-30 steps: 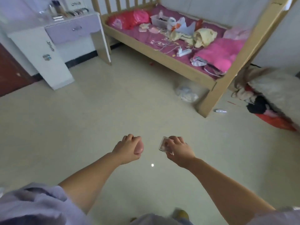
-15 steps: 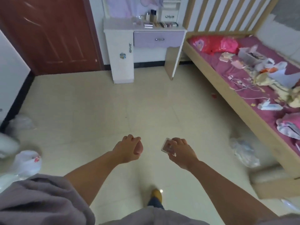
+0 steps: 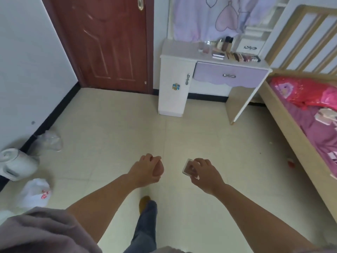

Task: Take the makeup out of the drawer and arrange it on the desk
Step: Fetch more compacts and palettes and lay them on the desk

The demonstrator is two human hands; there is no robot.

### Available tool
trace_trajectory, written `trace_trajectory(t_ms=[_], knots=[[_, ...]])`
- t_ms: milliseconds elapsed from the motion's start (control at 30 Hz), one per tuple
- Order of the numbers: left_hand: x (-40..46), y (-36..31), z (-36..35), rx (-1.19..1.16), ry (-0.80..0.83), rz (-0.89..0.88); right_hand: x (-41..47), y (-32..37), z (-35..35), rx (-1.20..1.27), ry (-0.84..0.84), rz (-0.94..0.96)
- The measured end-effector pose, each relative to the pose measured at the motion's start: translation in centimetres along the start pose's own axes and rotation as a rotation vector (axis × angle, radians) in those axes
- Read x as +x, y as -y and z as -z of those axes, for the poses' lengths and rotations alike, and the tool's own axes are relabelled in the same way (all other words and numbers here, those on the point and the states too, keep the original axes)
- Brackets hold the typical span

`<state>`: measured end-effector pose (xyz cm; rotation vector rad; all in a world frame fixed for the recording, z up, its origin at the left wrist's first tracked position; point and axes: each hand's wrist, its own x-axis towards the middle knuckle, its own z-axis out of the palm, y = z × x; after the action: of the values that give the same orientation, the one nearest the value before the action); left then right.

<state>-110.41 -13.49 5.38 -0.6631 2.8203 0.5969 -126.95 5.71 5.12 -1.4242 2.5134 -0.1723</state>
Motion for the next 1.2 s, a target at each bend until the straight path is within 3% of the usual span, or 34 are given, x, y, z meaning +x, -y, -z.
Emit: trace_trajectory(t_ms=[333,533,833,1200], knots=[[23.9,7.0,12.9,0.037,0.023,-0.030,24.2,-4.8,7.6,0.068,-0.049,-0.089],[38.6,7.0,15.5,0.055,0.069,-0.092,35.8,-12.3,10.0,0.047,-0.033,-0.123],[62.1,4.2,22.9,-0.050,-0.055,-0.055,56.5,-25.7,18.1,0.019,-0.048,-0.083],[86.3,7.0,30.1,-0.067,-0.068,-0.080,79.4,-34.5,23.5,0.052,-0.048,-0.062]])
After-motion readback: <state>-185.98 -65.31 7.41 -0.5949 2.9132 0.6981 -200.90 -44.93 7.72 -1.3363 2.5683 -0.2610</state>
